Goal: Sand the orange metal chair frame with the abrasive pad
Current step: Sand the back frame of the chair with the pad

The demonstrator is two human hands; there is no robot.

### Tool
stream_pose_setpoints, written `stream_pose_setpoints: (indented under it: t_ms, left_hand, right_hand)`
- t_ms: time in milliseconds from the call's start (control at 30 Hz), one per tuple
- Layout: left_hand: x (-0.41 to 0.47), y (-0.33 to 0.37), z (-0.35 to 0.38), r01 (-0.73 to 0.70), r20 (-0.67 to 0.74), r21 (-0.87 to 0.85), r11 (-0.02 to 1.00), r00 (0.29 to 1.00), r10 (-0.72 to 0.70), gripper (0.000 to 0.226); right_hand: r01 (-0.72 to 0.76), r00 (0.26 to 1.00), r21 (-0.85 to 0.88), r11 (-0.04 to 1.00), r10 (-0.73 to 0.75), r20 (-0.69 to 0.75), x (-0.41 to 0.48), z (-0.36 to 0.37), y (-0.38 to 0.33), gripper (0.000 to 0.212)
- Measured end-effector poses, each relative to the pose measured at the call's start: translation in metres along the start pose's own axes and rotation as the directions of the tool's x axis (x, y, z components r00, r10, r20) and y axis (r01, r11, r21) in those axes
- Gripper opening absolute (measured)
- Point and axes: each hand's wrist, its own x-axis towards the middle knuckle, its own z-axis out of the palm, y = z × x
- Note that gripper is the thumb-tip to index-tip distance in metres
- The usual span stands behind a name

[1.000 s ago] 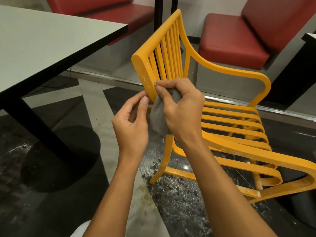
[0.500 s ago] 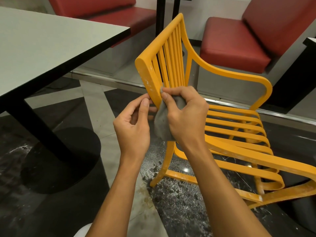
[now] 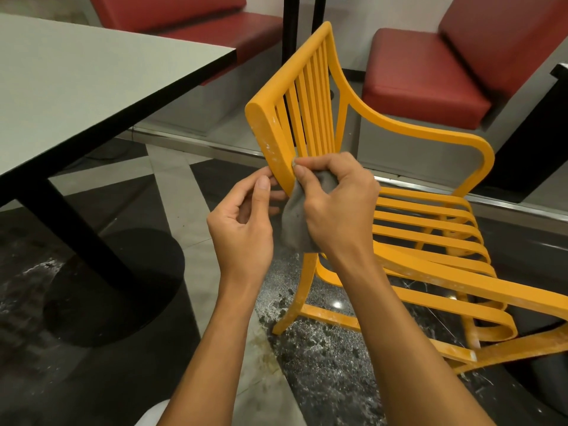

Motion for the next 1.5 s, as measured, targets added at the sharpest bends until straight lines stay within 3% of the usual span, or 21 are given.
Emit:
stream_pose_setpoints:
  t_ms: [267,533,800,1100,1300,1500]
  left_hand:
    - [-0.001,0.002,0.0,0.0,-0.018,0.003,1.0,1.0,0.0,0.023]
    - [-0.002,0.004,0.0,-0.017,-0.029,0.033,0.999,0.999,0.018,0.025]
    - [0.0,0.003,-0.002,-0.014,0.011,0.048,0.999,1.0,0.014,0.025]
    - [0.001,0.018,0.0,-0.063,-0.022,0.013,0.998,0.998,0.063,0.025]
    - [0.003,0.015,-0.001,-0.042,-0.005,-0.004,0.999,0.999,0.042,0.026]
    - [0.003,0.016,-0.002,-0.018,-0.025,-0.021,1.0,1.0,0.018,0.028]
  right_hand:
    - [0.119,0.993,-0.028,0.992,-0.119,0.004,0.01,0.003,-0.005,0.008]
    - [0.152,0.986,-0.043,0.987,-0.155,-0.064,0.019,0.013,-0.018,0.006]
    - [0.118,0.992,-0.09,0.989,-0.121,-0.025,-0.011,0.0,0.006,0.006]
    - [0.192,0.98,0.028,0.981,-0.19,-0.061,0.014,0.014,-0.021,0.005]
    - [0.146,0.988,0.016,0.989,-0.146,-0.045,0.007,0.011,-0.012,0.005]
    - [0.221,0.972,0.053,0.974,-0.215,-0.09,0.03,0.022,-0.035,0.005]
